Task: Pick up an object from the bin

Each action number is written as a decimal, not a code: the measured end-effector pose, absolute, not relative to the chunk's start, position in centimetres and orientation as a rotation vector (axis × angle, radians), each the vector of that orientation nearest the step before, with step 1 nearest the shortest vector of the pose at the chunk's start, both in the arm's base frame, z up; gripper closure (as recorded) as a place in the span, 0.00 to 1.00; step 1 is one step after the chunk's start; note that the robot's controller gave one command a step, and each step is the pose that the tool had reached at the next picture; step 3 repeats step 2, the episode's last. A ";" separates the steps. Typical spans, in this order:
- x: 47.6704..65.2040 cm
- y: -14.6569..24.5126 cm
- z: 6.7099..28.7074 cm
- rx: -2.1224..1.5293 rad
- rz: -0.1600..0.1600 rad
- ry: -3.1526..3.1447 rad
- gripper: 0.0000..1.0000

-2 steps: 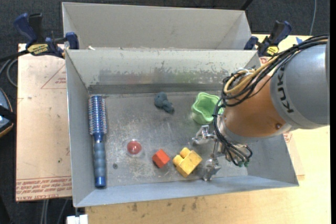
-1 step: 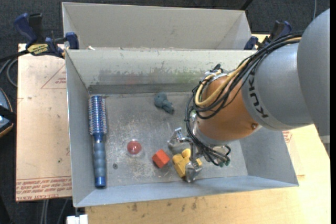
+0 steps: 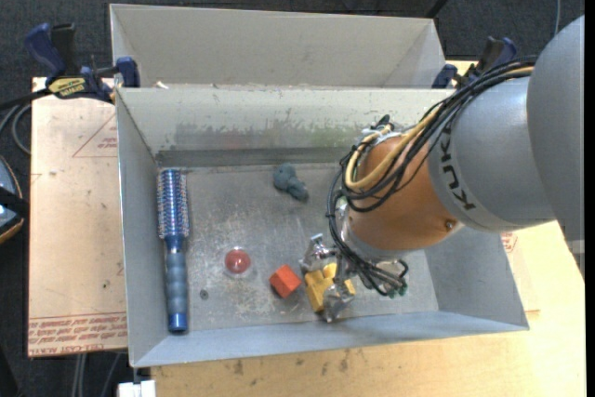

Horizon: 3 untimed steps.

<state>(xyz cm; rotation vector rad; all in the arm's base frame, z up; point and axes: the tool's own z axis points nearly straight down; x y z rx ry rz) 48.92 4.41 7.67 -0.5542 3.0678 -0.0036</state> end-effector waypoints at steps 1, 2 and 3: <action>50.2 5.8 19.0 -0.502 0.001 3.091 1.00; 48.3 6.0 28.5 -1.190 -0.001 2.899 1.00; 48.3 6.0 28.5 -1.190 -0.001 2.899 1.00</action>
Offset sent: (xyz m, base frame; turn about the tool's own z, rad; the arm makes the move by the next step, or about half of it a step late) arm 0.0097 0.0128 0.1096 0.0370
